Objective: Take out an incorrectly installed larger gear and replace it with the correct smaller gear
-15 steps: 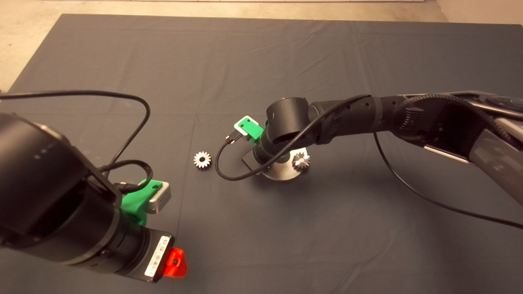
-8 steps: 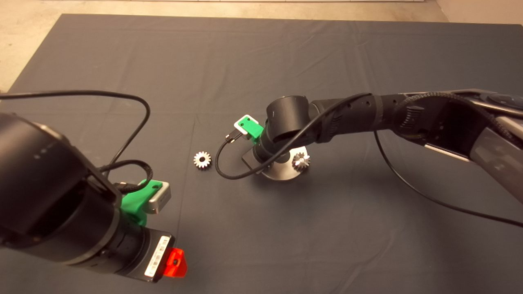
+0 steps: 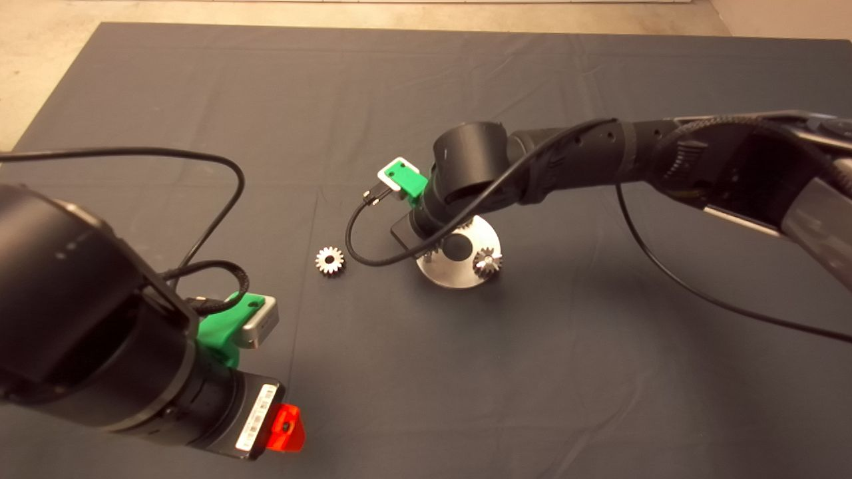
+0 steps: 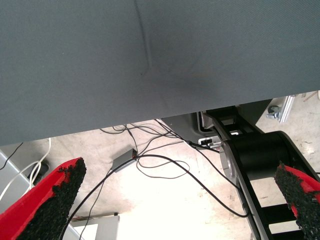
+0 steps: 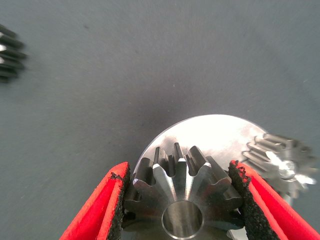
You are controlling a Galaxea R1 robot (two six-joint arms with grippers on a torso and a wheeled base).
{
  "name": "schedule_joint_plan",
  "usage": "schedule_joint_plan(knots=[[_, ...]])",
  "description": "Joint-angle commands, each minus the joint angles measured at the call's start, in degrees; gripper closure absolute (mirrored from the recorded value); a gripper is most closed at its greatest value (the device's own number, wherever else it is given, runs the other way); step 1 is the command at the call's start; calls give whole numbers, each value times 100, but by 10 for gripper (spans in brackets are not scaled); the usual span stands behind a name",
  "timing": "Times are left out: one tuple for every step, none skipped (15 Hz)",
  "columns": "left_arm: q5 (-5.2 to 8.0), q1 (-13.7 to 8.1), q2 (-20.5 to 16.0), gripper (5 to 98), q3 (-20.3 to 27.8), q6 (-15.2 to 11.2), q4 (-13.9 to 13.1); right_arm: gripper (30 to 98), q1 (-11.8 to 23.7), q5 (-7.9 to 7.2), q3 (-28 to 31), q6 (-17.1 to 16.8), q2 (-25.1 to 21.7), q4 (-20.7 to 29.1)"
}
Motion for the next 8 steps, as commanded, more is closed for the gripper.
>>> schedule_joint_plan(knots=[[757,-71,-13,54,84,8,-106,789,390,28,279,48,-41,329],[757,-70,-13,54,84,8,-110,790,416,28,288,48,-135,374],[757,-71,-13,54,84,8,-110,790,425,28,321,48,-292,407],[757,-71,-13,54,84,8,-110,790,425,28,401,48,-457,418],[757,-71,-13,54,84,8,-104,790,425,28,509,48,-687,418],[757,-62,-13,54,84,8,-101,790,425,28,639,48,-907,427],[757,-70,-22,54,84,17,-88,790,425,28,814,48,-1164,444],[757,-64,-22,54,66,36,-18,790,425,28,966,48,-1404,453]])
